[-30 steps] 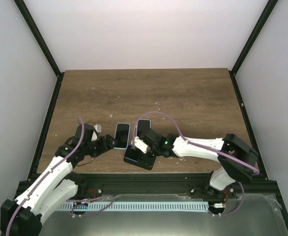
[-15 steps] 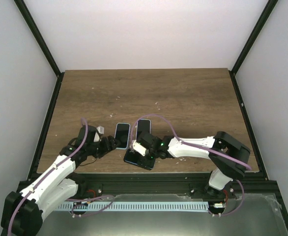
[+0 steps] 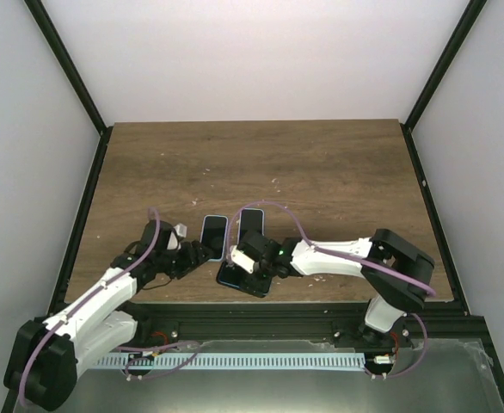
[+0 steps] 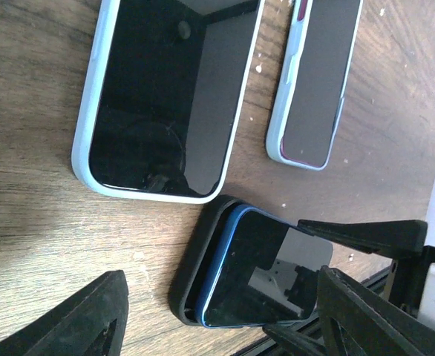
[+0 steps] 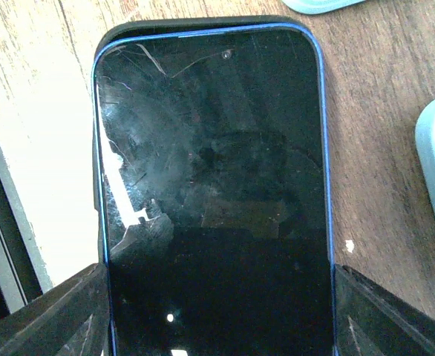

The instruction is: Put the phone into the phone case

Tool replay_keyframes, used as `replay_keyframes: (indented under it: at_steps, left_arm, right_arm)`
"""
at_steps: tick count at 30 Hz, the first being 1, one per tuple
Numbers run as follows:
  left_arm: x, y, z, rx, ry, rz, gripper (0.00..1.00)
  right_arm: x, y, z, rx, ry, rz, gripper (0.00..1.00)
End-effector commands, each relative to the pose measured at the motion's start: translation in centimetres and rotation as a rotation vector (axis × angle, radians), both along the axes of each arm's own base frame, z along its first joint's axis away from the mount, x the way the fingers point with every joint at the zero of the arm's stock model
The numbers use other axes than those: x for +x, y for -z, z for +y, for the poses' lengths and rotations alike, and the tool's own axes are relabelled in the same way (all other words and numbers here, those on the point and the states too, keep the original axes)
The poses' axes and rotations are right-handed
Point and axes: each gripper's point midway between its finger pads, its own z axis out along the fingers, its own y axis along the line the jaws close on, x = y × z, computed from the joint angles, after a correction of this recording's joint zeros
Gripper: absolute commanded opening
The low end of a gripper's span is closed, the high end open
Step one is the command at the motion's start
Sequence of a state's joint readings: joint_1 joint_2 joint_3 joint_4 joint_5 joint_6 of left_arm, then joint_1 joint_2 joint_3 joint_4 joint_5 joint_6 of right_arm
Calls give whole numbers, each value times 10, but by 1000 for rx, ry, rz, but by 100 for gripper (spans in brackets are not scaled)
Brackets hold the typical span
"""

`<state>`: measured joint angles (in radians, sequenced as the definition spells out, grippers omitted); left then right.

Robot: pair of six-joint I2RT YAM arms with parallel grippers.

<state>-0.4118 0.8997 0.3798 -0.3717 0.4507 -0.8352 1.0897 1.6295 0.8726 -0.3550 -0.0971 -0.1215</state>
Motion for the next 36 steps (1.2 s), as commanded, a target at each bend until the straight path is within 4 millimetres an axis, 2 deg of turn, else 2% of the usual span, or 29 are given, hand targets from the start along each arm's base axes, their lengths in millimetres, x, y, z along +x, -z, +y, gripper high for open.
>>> replay_keyframes:
  at_steps: [1, 5, 13, 17, 21, 28, 32, 36]
  left_arm:
    - [-2, 7, -4, -29, 20, 13, 69]
    - [-6, 14, -9, -56, 38, 35, 60]
    - [-7, 23, -15, -81, 64, 44, 53]
    - [-10, 31, -18, -97, 73, 59, 50]
    - [-8, 33, -23, -82, 107, 75, 49]
    - [-7, 36, -27, -52, 135, 74, 46]
    - [-6, 39, -31, -47, 142, 71, 43]
    - [-7, 44, -32, -16, 152, 78, 41]
  right_arm:
    - [7, -5, 14, 9, 3, -23, 59]
    - [8, -5, 16, 4, 8, -22, 61]
    - [10, -17, 26, 17, 5, -21, 64]
    - [9, -18, 30, 28, 12, -7, 73]
    - [12, -22, 26, 18, 80, 5, 86]
    - [6, -37, 18, 57, 179, 66, 92]
    - [11, -45, 6, 87, 361, 159, 88]
    - [11, -38, -17, 99, 537, 221, 73]
